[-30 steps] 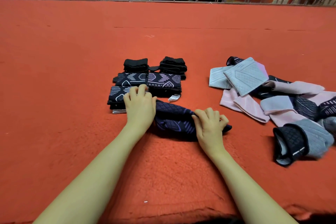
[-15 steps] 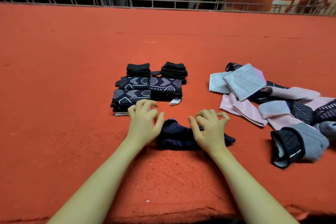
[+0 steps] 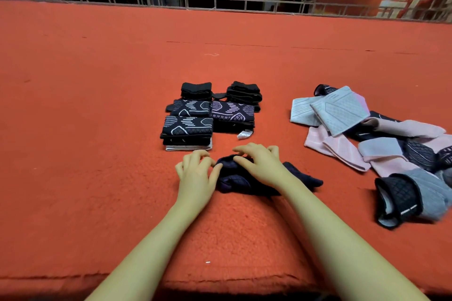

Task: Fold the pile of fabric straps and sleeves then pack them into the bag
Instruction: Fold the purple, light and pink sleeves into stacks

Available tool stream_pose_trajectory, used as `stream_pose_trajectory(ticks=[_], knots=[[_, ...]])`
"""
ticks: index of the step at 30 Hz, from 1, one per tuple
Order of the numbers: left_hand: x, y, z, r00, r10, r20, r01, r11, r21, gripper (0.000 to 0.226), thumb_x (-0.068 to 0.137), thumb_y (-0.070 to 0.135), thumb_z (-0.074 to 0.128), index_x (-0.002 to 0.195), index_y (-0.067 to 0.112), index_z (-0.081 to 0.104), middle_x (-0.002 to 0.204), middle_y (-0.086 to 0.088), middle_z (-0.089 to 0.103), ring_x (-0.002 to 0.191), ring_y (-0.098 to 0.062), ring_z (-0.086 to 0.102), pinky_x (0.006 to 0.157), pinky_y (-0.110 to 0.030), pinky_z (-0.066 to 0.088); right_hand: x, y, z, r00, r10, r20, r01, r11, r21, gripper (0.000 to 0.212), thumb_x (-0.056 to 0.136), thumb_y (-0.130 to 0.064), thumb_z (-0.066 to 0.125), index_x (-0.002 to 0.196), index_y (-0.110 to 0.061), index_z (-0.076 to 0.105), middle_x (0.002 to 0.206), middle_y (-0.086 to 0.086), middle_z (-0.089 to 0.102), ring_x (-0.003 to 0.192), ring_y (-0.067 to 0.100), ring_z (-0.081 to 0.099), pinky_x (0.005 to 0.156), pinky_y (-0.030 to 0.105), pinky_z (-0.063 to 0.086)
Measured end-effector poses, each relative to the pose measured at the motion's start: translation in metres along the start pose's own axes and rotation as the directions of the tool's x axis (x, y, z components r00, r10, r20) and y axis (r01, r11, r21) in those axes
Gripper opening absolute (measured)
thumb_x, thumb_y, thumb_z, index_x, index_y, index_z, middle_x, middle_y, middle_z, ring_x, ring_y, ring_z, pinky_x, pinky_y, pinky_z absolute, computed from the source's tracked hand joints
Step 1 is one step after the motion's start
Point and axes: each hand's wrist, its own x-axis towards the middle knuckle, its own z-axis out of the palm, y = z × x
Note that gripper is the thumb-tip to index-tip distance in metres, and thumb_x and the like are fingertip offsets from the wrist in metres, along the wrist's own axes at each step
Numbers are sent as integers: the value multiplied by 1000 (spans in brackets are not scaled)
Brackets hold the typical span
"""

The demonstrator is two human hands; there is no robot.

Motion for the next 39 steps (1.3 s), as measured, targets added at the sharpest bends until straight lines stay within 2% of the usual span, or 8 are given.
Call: stream_pose_trajectory(ticks=[4, 7, 11, 18, 23, 26, 33, 39], knots=[[13, 7, -6, 999, 3, -54, -9, 993, -120, 33, 85, 44, 48, 85, 21, 71, 107, 2, 59, 102, -13, 42, 75, -25, 14, 4, -3, -6, 1000, -10, 12, 9, 995, 99, 12, 95, -37, 53, 97, -40, 64, 111, -16, 56, 100, 0, 46, 78, 32, 17], [33, 17, -10, 993, 46, -105, -62, 986, -153, 29, 86, 42, 50, 86, 23, 72, 105, 5, 57, 100, -12, 41, 74, -23, 14, 7, 0, -18, 989, -70, -132, 85, 990, 113, 9, 95, -32, 54, 93, -35, 62, 107, -17, 57, 97, 5, 49, 77, 30, 15], [64, 34, -12, 992, 66, -107, -81, 986, -145, 26, 87, 39, 51, 91, 21, 71, 100, 3, 57, 99, -15, 42, 71, -24, 12, 14, -1, -41, 871, -55, -488, 138, 981, 137, 15, 89, -29, 51, 93, -26, 65, 92, -20, 49, 89, 8, 50, 72, 28, 14], [96, 69, -17, 1000, -19, -15, 11, 919, -393, 9, 92, 20, 60, 92, 24, 68, 93, 19, 58, 105, -19, 50, 84, -30, 23, 14, 9, -66, 717, -15, -697, 74, 996, 56, 12, 90, -25, 52, 92, -25, 64, 89, -16, 57, 88, 9, 49, 70, 27, 11], [97, 79, -21, 997, 56, 58, -17, 850, -526, 22, 85, 33, 51, 103, 44, 57, 99, 45, 55, 103, 0, 48, 101, -46, 35, 6, 9, -71, 724, 114, -681, 88, 963, 254, 14, 88, -24, 51, 91, -36, 59, 79, -27, 53, 82, -6, 42, 75, 28, 16], [96, 72, -18, 993, 112, 22, -90, 887, -454, 16, 85, 32, 52, 86, 44, 63, 85, 31, 58, 96, 4, 44, 92, -32, 24, 5, 15, -69, 736, 81, -672, 96, 970, 222, 17, 91, -27, 50, 91, -44, 54, 77, -15, 52, 83, -7, 38, 84, 16, 15], [104, 52, -17, 946, 286, -155, -309, 937, -161, 17, 88, 33, 52, 91, 25, 68, 104, 4, 57, 103, -15, 43, 75, -24, 14, 8, 8, -72, 637, -167, -752, 144, 985, -96, 11, 92, -26, 45, 97, -30, 53, 78, -21, 48, 81, 11, 37, 72, 29, 12], [81, 32, -22, 989, 145, -19, -145, 963, -226, 46, 85, 45, 37, 63, 13, 63, 94, 11, 58, 97, -11, 47, 77, -28, 18, -2, 6, -50, 773, -136, -620, 204, 978, 39, 25, 90, -38, 45, 99, -26, 64, 91, -16, 58, 88, 11, 49, 77, 30, 19]])
